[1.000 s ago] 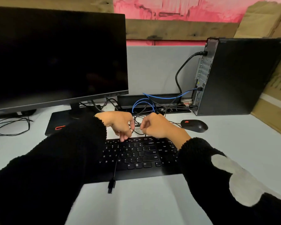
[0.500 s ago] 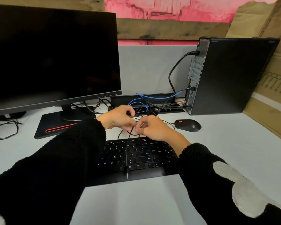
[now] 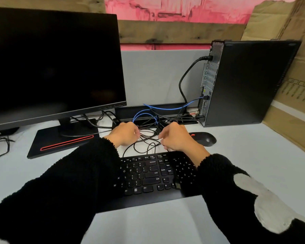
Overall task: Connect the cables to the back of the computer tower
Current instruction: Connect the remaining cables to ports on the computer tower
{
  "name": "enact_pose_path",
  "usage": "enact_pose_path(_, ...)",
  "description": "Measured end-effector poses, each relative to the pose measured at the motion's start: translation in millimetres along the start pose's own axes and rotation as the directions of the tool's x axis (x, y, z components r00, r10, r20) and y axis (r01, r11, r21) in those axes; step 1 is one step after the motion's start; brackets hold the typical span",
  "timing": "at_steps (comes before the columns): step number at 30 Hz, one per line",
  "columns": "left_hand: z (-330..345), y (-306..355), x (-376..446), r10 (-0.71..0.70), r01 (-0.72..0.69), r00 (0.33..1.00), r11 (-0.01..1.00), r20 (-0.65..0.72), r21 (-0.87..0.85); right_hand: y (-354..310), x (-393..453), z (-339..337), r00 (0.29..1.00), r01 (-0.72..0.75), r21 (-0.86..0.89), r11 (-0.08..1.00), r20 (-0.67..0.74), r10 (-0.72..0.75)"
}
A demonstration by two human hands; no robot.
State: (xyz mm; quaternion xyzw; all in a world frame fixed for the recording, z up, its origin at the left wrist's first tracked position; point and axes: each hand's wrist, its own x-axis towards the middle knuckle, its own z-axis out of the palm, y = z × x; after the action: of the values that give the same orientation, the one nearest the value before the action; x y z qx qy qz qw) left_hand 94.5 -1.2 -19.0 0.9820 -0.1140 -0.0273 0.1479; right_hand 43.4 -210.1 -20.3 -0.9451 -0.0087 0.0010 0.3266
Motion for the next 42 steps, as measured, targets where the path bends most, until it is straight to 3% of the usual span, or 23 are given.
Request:
enact_pose_path(3, 3, 0, -1, 0.013, -0.012, 1.000, 0.996, 0.012, -0.084, 1, 5, 7, 1.000, 0.018, -0.002, 1.000, 0.000, -0.018)
enact_pose_path(6, 10, 1, 1, 0.070, -0.064, 0.994, 0.996, -0.085, 0.068, 1, 13, 15, 0.999, 0.036, -0.024, 0.999, 0.011, -0.035)
enact_pose_path(9, 16, 6, 0, 0.107, -0.097, 0.991, 0.987, -0.078, 0.129, 2, 20, 15, 0.998, 0.060, 0.032, 0.998, -0.015, -0.059)
enact_pose_path(15, 15, 5, -3, -0.007, 0.032, 0.953, 0.996, -0.304, 0.078, 1, 21, 21, 0.960, 0.251, -0.010, 0.968, 0.135, -0.247)
enact_pose_path(18, 4, 3, -12, -0.080, 0.111, 0.935, 0.991, -0.345, 0.072, 0, 24, 23, 0.955, 0.247, 0.042, 0.968, 0.156, -0.251)
enact_pose_path(22, -18, -5, -25, -0.202, 0.188, 0.836, 0.979, -0.510, -0.081, -4, 28, 19, 0.978, 0.166, 0.050, 0.985, 0.120, -0.171)
enact_pose_path(25, -33, -14, -30, -0.276, 0.163, 0.737, 0.958, -0.617, -0.235, -3, 30, 19, 0.980, 0.134, -0.043, 0.990, 0.153, -0.126)
enact_pose_path(27, -40, -19, -31, -0.310, 0.128, 0.712, 0.940, -0.630, -0.317, -6, 34, 23, 0.983, 0.132, -0.165, 0.977, 0.149, -0.108)
enact_pose_path(29, -46, -22, -33, -0.300, 0.118, 0.769, 0.934, -0.564, -0.337, -14, 41, 27, 0.988, 0.097, -0.260, 0.961, 0.139, -0.062)
enact_pose_path(31, -49, -24, -34, -0.287, 0.141, 0.854, 0.931, -0.434, -0.338, -24, 49, 29, 0.986, 0.051, -0.336, 0.941, 0.168, 0.007)
enact_pose_path(34, -49, -30, -31, -0.289, 0.222, 0.929, 0.935, -0.229, -0.277, -30, 57, 29, 0.981, 0.013, -0.365, 0.931, 0.185, 0.059)
enact_pose_path(37, -53, -33, -31, -0.225, 0.237, 0.971, 0.950, 0.079, -0.205, -36, 54, 23, 0.999, -0.015, -0.055, 0.998, -0.041, 0.012)
enact_pose_path(39, -53, -32, -33, -0.126, 0.167, 0.970, 0.967, 0.207, -0.194, -43, 51, 17, 0.981, 0.003, 0.168, 0.986, -0.194, 0.030)
enact_pose_path(41, -52, -26, -35, 0.008, 0.028, 0.983, 0.981, 0.181, -0.194, -52, 51, 9, 0.953, 0.045, 0.306, 0.951, -0.298, 0.051)
enact_pose_path(42, -50, -22, -34, 0.053, -0.036, 0.995, 0.982, 0.087, -0.186, -56, 52, 6, 0.942, 0.074, 0.325, 0.943, -0.334, 0.041)
